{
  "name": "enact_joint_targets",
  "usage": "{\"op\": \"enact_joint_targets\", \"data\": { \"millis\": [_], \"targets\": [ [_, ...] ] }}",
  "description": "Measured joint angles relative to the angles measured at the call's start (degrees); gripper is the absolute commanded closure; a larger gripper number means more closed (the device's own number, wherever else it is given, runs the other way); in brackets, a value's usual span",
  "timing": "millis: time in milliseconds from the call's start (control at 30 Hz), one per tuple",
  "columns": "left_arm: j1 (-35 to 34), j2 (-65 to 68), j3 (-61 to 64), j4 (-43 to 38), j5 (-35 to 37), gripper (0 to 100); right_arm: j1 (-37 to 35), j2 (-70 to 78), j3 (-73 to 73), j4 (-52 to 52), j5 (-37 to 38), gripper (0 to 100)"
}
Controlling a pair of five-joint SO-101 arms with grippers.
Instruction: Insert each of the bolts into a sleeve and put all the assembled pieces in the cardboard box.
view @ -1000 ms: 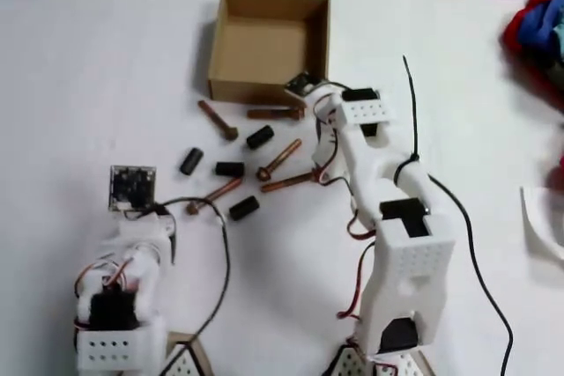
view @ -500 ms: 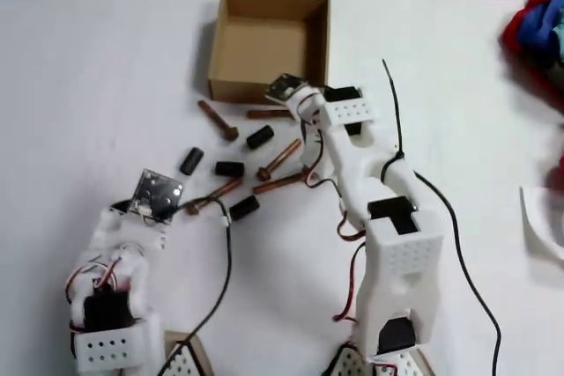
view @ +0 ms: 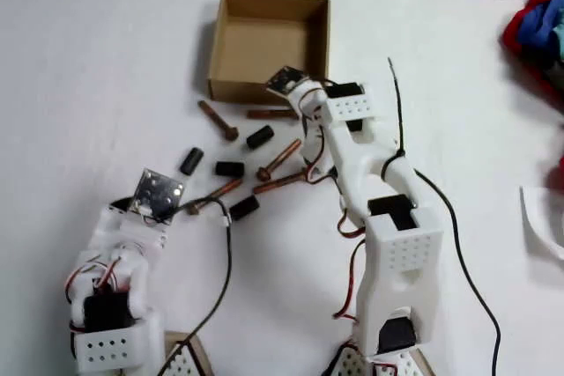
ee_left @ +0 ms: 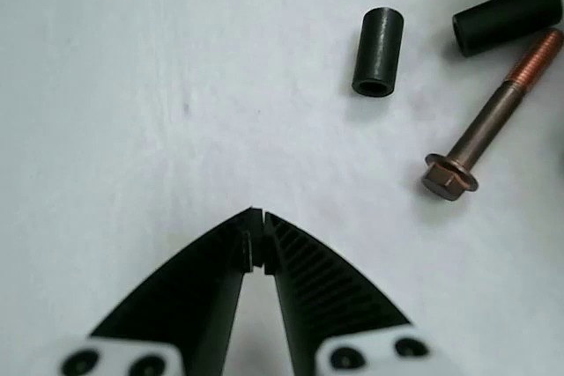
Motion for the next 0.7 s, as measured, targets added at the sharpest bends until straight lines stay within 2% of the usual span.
{"op": "enact_joint_targets", "data": {
  "millis": [100, 267, 467, 700],
  "targets": [
    [0.0, 0.0, 0.0, -0.1, 0.0, 96, 0.0, 0.0, 0.0, 0.3, 0.0, 95.7],
    [0.0, 0.0, 0.0, -0.2, -0.1, 96, -0.3, 0.0, 0.0, 3.7, 0.1, 78.2],
    [0.0, 0.0, 0.0, -0.4, -0.1, 96, -1.1, -0.1, 0.2, 5.6, 0.2, 84.1],
    [0.0, 0.0, 0.0, -0.4, -0.1, 96, 1.0, -0.1, 0.0, 6.8, 0.3, 83.1]
  ]
}}
